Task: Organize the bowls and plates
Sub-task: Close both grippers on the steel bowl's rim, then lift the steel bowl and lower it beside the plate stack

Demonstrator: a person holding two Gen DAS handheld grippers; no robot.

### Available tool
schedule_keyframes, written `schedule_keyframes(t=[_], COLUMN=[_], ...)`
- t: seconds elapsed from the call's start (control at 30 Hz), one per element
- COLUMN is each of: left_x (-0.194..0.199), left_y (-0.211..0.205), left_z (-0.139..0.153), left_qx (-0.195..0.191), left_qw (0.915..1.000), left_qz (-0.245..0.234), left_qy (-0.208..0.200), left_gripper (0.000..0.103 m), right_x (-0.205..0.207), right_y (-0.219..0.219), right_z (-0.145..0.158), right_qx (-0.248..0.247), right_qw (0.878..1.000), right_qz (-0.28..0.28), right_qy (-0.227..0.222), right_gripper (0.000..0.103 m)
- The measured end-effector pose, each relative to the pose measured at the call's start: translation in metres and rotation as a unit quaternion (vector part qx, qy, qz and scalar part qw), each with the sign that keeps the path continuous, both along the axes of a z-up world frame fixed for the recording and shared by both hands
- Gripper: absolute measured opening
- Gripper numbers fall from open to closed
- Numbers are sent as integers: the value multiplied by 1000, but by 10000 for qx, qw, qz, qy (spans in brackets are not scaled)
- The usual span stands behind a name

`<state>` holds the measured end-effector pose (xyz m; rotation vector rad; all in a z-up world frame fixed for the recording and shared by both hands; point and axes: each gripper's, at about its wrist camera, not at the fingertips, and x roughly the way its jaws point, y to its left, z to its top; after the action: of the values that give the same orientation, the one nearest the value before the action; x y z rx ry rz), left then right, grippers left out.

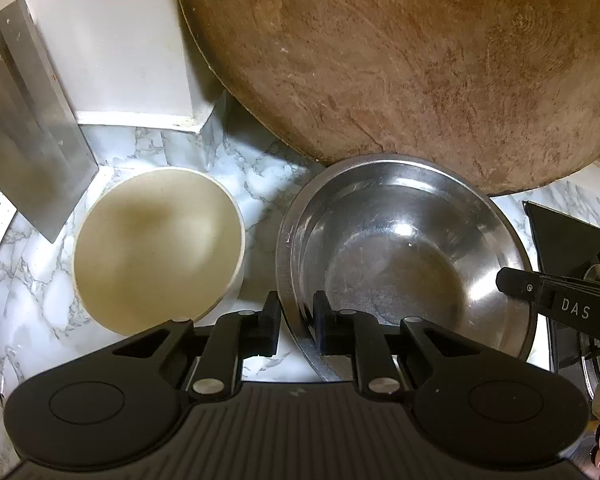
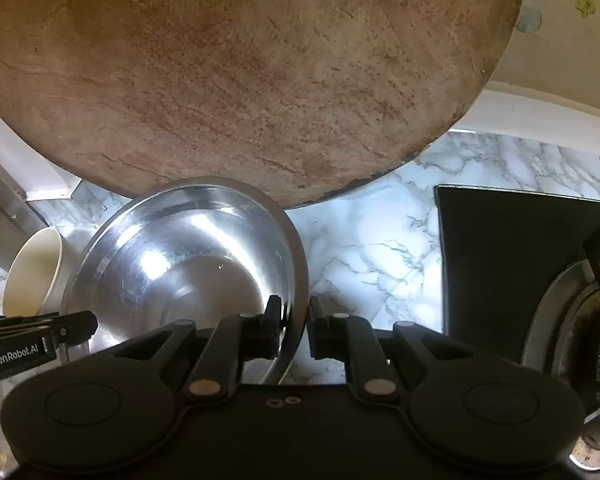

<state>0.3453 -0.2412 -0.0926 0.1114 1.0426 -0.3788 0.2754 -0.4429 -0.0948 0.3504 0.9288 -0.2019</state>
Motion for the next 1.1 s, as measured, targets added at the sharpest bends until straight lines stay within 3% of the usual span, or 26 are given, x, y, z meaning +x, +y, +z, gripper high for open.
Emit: schedule_keyframes(t=[0.67, 1.1], left_x=[-23, -58], left_y=[19, 104], left_z=[69, 112], left_qx=[-398, -451], left_qw=[9985, 9973], left_qz=[-190, 83], left_qy=[-317, -567], left_gripper=[15, 15], right_x=[-32, -59], right_y=[4, 80], right_z=[67, 104], right_qx=[-116, -240], right_qw=[9981, 9936], right_qz=[-21, 348], right_qy=[-604, -1044], right_gripper=[13, 13])
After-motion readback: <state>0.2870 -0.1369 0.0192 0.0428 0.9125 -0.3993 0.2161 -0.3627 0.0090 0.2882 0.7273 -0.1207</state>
